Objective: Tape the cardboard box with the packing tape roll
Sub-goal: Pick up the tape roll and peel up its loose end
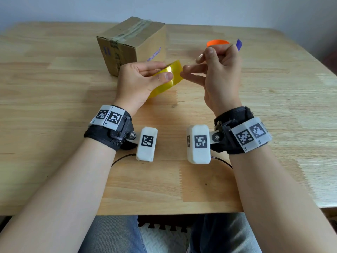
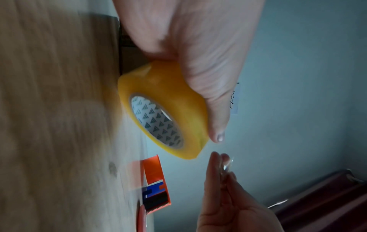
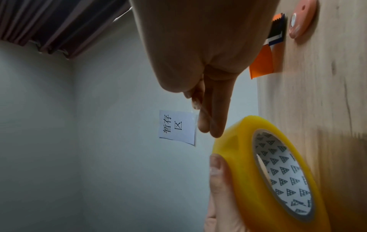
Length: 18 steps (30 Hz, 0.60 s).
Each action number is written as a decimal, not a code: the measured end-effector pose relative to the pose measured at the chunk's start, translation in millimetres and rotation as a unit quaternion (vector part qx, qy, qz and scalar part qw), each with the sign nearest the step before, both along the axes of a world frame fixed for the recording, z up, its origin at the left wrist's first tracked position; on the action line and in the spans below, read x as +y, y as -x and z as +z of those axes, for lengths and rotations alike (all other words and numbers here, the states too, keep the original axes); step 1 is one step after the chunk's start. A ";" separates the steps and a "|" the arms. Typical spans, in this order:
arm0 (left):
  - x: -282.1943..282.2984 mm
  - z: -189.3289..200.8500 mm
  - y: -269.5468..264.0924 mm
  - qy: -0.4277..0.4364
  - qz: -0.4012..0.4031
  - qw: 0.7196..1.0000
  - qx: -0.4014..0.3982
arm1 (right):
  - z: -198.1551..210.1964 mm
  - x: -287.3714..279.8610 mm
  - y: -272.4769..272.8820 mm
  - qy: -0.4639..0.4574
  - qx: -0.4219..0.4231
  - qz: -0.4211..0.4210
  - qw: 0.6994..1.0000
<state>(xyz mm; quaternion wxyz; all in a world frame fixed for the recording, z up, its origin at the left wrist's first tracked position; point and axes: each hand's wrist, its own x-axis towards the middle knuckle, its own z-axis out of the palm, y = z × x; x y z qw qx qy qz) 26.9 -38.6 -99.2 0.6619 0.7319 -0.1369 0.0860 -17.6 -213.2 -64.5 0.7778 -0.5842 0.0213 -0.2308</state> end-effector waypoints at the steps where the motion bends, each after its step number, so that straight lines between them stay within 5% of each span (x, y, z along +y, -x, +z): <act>1: -0.4 -0.2 -0.4 -0.002 0.007 1.000 -0.005 | 0.4 0.7 0.1 0.001 0.003 0.004 1.000; 18: -2.6 -10.1 -9.0 -0.115 0.007 0.980 -0.162 | -1.2 -4.7 -3.3 0.044 -0.008 -0.001 0.999</act>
